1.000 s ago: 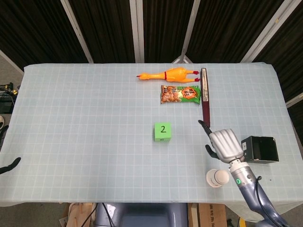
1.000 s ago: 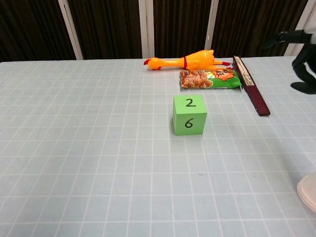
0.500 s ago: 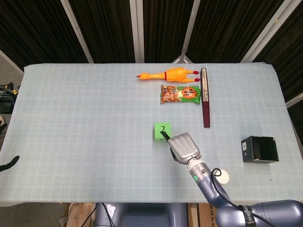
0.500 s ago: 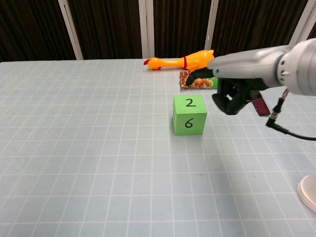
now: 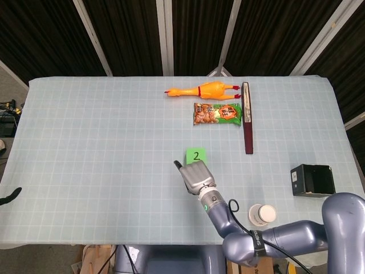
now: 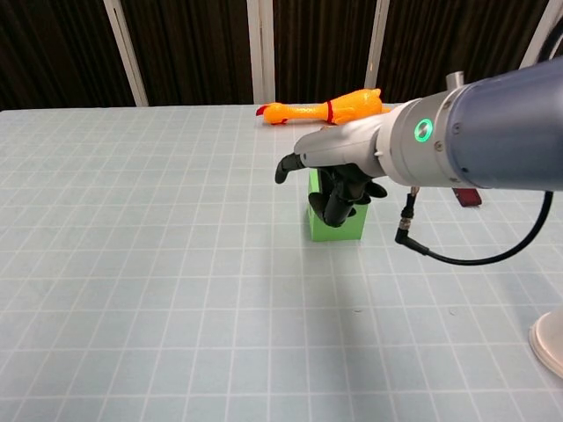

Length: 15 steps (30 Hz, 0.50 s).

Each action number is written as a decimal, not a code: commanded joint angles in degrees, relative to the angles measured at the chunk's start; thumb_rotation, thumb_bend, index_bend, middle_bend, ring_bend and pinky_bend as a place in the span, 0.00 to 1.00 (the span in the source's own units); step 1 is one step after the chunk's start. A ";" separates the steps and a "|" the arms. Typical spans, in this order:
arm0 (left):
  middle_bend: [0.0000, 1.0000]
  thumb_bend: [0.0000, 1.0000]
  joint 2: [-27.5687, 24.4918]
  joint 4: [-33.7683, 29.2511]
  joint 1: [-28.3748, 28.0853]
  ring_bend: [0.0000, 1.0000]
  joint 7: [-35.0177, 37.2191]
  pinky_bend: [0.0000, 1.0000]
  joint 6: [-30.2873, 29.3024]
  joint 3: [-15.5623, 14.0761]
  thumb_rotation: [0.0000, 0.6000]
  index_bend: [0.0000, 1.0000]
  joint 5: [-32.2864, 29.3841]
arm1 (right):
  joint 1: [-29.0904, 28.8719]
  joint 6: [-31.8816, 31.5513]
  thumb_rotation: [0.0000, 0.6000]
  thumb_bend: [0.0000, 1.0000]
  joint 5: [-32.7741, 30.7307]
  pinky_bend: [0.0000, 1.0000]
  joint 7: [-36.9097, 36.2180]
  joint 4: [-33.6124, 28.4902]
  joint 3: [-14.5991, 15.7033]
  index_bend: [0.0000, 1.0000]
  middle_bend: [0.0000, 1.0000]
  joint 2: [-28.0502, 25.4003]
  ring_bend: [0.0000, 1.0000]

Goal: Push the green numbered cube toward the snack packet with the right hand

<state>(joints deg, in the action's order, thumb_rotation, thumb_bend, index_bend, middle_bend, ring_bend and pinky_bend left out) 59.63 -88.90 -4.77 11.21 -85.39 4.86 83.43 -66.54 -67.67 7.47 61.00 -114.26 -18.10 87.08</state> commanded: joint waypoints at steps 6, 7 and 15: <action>0.00 0.27 -0.26 0.08 0.07 0.00 0.63 0.14 0.01 0.11 1.00 0.00 -0.27 | -3.17 -0.72 1.00 0.79 -4.12 0.80 0.33 4.19 0.94 0.12 0.83 3.82 0.81; 0.00 0.27 -0.28 0.07 0.10 0.00 0.67 0.14 -0.03 0.09 1.00 0.00 -0.22 | -3.35 -0.51 1.00 0.79 -4.32 0.80 0.19 4.64 1.10 0.12 0.83 4.14 0.81; 0.00 0.27 -0.49 0.07 0.16 0.00 1.12 0.14 0.10 0.21 1.00 0.00 -0.63 | -4.87 -0.06 1.00 0.79 -5.59 0.80 -0.29 8.05 1.87 0.12 0.83 6.33 0.81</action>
<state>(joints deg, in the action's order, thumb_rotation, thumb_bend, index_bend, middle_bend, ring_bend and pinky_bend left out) 59.16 -88.83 -4.61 12.31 -85.30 5.05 82.82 -71.29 -67.68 2.03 60.78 -106.41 -16.35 93.24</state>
